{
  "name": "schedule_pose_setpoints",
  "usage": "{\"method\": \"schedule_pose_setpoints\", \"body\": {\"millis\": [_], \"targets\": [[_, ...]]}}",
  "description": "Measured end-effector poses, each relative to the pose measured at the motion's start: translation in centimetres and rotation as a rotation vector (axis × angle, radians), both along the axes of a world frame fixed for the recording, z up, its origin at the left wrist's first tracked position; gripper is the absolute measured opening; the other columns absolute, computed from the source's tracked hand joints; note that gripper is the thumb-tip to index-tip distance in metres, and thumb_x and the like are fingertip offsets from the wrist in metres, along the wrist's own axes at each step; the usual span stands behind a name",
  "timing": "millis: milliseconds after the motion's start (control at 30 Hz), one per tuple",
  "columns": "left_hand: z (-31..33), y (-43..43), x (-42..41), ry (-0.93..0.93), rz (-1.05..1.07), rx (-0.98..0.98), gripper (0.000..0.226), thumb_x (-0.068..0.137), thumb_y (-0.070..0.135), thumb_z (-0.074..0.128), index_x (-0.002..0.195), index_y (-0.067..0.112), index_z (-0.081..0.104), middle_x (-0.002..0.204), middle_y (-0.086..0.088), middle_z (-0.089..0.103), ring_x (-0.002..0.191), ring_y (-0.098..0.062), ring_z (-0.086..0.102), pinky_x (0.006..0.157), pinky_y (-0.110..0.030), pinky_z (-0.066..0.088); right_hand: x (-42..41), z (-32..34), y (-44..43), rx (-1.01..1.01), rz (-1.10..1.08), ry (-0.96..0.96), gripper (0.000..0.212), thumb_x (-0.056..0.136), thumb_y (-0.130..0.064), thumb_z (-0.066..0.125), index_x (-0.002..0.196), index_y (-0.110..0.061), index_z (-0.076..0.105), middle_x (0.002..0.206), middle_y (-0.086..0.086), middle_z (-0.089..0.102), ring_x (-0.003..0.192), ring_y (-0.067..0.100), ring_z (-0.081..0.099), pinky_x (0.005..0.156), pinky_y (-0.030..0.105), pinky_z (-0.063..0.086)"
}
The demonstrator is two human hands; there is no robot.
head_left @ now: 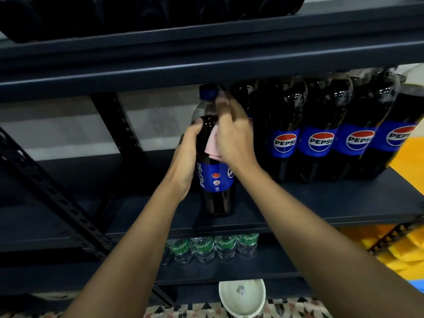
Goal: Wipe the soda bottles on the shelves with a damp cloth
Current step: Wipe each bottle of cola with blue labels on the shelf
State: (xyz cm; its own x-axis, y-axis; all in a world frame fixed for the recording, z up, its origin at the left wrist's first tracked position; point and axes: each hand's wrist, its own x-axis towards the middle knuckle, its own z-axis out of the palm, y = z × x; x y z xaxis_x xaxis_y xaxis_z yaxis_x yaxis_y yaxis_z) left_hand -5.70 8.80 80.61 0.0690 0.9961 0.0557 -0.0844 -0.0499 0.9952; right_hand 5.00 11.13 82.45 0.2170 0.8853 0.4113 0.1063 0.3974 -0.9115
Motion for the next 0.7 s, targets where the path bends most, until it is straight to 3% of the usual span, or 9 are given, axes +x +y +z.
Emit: {"method": "schedule_pose_setpoints", "body": {"millis": [67,100,200,267,300,367,500,567,700], "targets": [[-0.1,-0.3,0.5,0.036,-0.025,0.040,0.052,0.104,0.058,0.051,0.134,0.019,0.068,0.121,-0.005,0.078,0.114,-0.015,0.074,0.091,-0.029,0.059,-0.5,-1.8,-0.9,0.141,-0.099,-0.024,0.042,0.107,-0.037,0.039,0.143,-0.025,0.058,0.135,-0.013,0.057,0.120,-0.014,0.050,0.102,0.012,0.038],[-0.2,-0.4,0.6,0.052,-0.022,0.057,0.056,0.099,0.062,0.055,0.136,0.021,0.067,0.123,-0.002,0.077,0.117,-0.014,0.073,0.096,-0.030,0.058,-0.8,-3.0,-1.4,0.191,-0.151,-0.046,0.045,0.109,-0.033,0.036,0.151,-0.023,0.050,0.143,-0.014,0.051,0.128,-0.017,0.042,0.106,0.009,0.032],[-0.7,0.0,0.6,0.037,0.003,0.071,0.067,0.094,0.070,0.062,0.140,0.021,0.064,0.131,0.002,0.074,0.125,-0.011,0.068,0.110,-0.037,0.050,-1.7,-8.2,-2.4,0.179,-0.216,-0.089,0.053,0.110,-0.038,0.025,0.162,-0.028,0.023,0.162,-0.014,0.034,0.146,-0.004,0.030,0.119,0.029,0.031],[-1.0,0.2,0.6,-0.015,0.032,0.040,0.082,0.085,0.074,0.065,0.144,0.018,0.059,0.131,0.001,0.074,0.122,-0.011,0.070,0.106,-0.033,0.052,-1.7,-11.8,-3.2,0.053,-0.170,-0.085,0.053,0.110,-0.042,0.021,0.162,-0.039,0.016,0.159,-0.032,0.025,0.148,-0.006,0.025,0.123,0.039,0.029],[-1.1,0.2,0.6,-0.024,0.051,0.027,0.086,0.081,0.075,0.067,0.144,0.017,0.057,0.130,0.001,0.075,0.118,-0.010,0.071,0.102,-0.032,0.054,-1.6,-13.3,-3.8,-0.028,-0.138,-0.068,0.051,0.109,-0.046,0.020,0.160,-0.047,0.016,0.155,-0.040,0.023,0.147,-0.009,0.023,0.124,0.041,0.028],[-1.0,0.3,0.7,-0.023,0.097,-0.006,0.091,0.076,0.080,0.071,0.142,0.019,0.054,0.125,0.005,0.075,0.110,-0.004,0.074,0.095,-0.029,0.055,-1.5,-15.5,-4.6,-0.151,-0.095,-0.029,0.049,0.106,-0.055,0.017,0.154,-0.061,0.015,0.155,-0.036,0.028,0.146,-0.008,0.024,0.124,0.042,0.026],[-1.1,0.6,0.6,-0.044,0.127,-0.038,0.090,0.074,0.077,0.075,0.136,0.021,0.044,0.123,0.007,0.071,0.098,0.006,0.073,0.089,-0.023,0.053,-1.2,-15.4,-4.5,-0.228,-0.037,0.053,0.054,0.104,-0.055,0.021,0.157,-0.051,0.023,0.148,-0.040,0.028,0.142,-0.015,0.024,0.125,0.036,0.024],[-1.1,0.7,0.3,-0.049,0.089,-0.027,0.087,0.079,0.075,0.074,0.141,0.018,0.050,0.128,0.005,0.072,0.109,0.000,0.072,0.098,-0.029,0.054,-1.0,-13.5,-4.1,-0.180,-0.016,0.086,0.053,0.106,-0.053,0.022,0.158,-0.047,0.026,0.145,-0.044,0.029,0.138,-0.019,0.027,0.122,0.030,0.026],[-1.1,0.8,-0.6,-0.022,-0.025,0.023,0.068,0.092,0.070,0.061,0.140,0.022,0.065,0.134,0.002,0.073,0.128,-0.012,0.066,0.116,-0.039,0.044,-0.2,-7.2,-2.5,-0.037,-0.028,0.079,0.049,0.110,-0.046,0.025,0.158,-0.039,0.035,0.153,-0.024,0.038,0.135,-0.018,0.034,0.113,0.016,0.027]]}}
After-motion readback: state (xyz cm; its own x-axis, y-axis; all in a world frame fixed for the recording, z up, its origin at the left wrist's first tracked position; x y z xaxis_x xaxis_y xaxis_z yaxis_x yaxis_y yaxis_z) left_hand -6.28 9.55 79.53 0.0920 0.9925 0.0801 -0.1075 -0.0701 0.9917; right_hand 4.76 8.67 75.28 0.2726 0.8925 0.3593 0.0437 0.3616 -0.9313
